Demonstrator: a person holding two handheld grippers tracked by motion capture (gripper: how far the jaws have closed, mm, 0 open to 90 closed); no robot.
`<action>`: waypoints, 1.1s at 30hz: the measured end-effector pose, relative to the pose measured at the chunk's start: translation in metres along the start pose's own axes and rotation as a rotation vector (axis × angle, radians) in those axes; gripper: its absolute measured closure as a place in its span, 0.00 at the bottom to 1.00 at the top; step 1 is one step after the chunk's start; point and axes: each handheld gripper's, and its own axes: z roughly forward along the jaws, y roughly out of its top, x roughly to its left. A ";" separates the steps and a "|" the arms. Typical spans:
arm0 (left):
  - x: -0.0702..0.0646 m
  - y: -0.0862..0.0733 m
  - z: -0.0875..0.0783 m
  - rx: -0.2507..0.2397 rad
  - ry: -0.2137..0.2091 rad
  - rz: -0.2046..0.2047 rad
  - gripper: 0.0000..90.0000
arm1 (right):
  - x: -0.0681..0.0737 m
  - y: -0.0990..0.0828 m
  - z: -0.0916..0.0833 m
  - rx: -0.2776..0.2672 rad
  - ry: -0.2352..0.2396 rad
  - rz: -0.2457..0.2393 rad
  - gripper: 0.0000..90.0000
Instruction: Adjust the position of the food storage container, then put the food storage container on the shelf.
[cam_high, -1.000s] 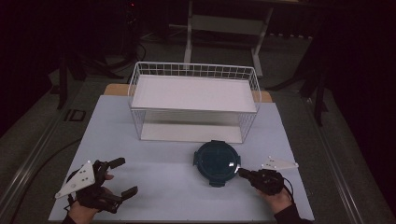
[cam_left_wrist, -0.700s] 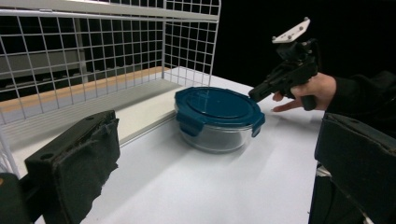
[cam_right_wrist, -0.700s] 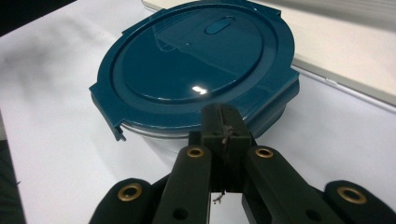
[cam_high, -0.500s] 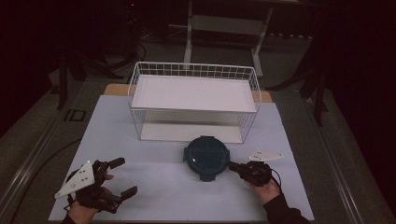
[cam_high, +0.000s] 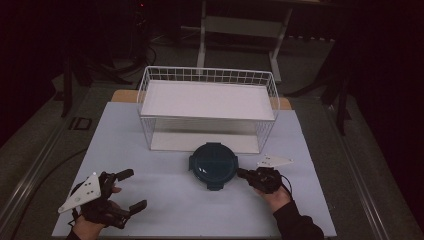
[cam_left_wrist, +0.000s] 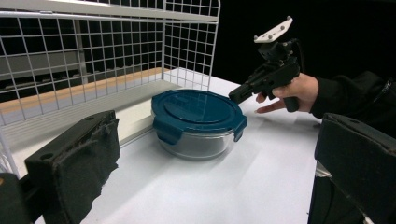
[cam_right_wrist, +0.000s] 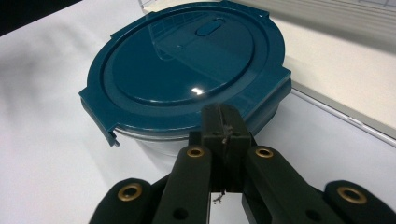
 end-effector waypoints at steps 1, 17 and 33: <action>0.000 0.000 0.000 0.001 0.000 0.000 0.00 | 0.000 0.001 0.001 0.000 0.005 0.004 1.00; 0.000 -0.001 0.002 0.006 -0.002 -0.005 0.00 | 0.006 0.009 0.014 -0.006 0.036 0.000 1.00; -0.003 0.005 0.015 0.033 -0.029 0.002 0.00 | 0.030 0.019 -0.022 -0.146 0.098 -0.099 0.38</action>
